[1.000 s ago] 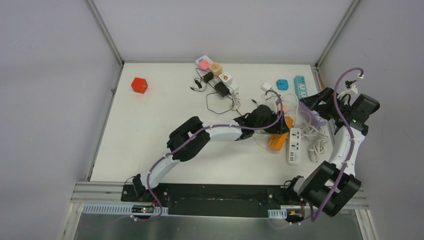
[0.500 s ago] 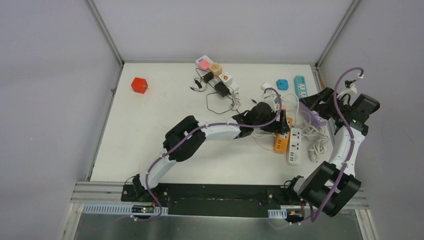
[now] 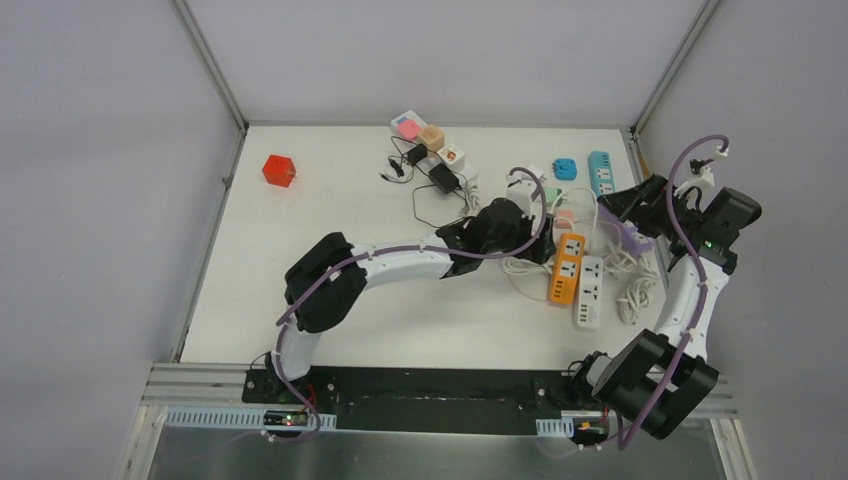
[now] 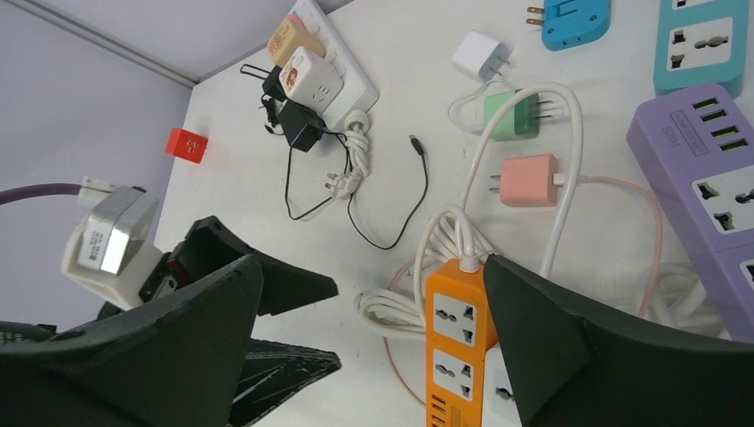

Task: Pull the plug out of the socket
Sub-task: Move the socket to the corner of the board.

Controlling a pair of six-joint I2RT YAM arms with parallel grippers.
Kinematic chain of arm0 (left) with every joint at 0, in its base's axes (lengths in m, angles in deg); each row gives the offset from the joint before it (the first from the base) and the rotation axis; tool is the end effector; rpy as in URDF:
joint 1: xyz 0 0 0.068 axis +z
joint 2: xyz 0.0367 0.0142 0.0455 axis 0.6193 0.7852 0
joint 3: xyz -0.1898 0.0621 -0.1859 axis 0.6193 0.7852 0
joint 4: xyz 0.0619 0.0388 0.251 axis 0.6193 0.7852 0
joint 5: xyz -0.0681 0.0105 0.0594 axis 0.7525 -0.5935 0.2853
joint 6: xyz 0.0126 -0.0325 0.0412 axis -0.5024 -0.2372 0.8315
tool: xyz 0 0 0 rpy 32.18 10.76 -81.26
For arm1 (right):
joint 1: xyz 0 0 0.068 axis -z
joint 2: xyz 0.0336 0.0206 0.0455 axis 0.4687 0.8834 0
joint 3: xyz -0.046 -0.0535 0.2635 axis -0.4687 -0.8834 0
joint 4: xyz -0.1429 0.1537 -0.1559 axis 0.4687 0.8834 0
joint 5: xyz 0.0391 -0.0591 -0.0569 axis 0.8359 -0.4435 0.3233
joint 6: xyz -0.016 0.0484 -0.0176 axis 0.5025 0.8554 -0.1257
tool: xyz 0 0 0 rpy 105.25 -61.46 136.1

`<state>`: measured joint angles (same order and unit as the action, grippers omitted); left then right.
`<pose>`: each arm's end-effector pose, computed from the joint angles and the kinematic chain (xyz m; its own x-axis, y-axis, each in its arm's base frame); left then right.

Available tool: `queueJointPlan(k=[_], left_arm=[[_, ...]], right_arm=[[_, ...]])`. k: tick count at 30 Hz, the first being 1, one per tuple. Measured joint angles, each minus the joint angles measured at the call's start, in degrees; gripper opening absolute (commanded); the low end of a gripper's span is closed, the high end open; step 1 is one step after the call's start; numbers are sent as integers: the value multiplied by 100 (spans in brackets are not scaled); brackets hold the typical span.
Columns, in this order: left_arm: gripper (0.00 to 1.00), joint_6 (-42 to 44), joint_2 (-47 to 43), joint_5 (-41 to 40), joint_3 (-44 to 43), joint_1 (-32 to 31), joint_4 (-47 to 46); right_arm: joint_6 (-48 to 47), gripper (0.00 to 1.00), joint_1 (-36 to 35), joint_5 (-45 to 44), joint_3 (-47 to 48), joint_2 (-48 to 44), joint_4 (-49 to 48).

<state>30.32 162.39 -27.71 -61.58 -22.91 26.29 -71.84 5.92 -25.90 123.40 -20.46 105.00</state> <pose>0.2337 -0.4274 0.2378 -0.4670 0.1319 -0.8743 0.7787 0.5299 -0.3360 0.2196 -0.1116 0.3139 -0.4831 0.4340 -0.7605 -0.2004 0.7907 0.5785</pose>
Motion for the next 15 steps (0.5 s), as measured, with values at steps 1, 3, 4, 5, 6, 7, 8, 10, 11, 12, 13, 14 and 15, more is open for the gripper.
queueJointPlan(k=[1,3,4,5,6,7,8,10,11,12,13,14,15], left_arm=[[87,111,-133,-87,118,2,9],[90,398,-404,-315,365,2,50],[92,501,-511,-396,450,2,83],[93,645,-636,-503,553,2,127],[94,765,-739,-612,629,4,186],[94,887,-841,-710,710,13,225],[95,997,-949,-813,780,15,289],[97,1217,-1150,-949,885,70,457],[98,1342,-1263,-1008,933,105,549],[98,1405,-1342,-1047,966,133,608],[99,1499,-1440,-1106,1001,173,697],[99,1563,-1534,-1158,1043,219,765],[99,1620,-1606,-1213,1069,264,828]], right_arm=[[2,100,-2,4,0,-7,0],[4,100,-11,22,0,-22,0],[4,100,-17,28,0,-26,-2],[4,100,-24,42,0,-28,-2],[4,100,-31,55,0,-31,-2],[7,100,-37,68,0,-33,-2],[4,100,-39,92,0,-35,0],[4,100,-52,114,0,-37,-2],[4,100,-57,129,0,-42,0],[4,100,-63,144,0,-42,-2],[7,100,-68,151,0,-42,-2],[7,100,-76,157,0,-42,-2],[4,100,-79,166,0,-42,0]])
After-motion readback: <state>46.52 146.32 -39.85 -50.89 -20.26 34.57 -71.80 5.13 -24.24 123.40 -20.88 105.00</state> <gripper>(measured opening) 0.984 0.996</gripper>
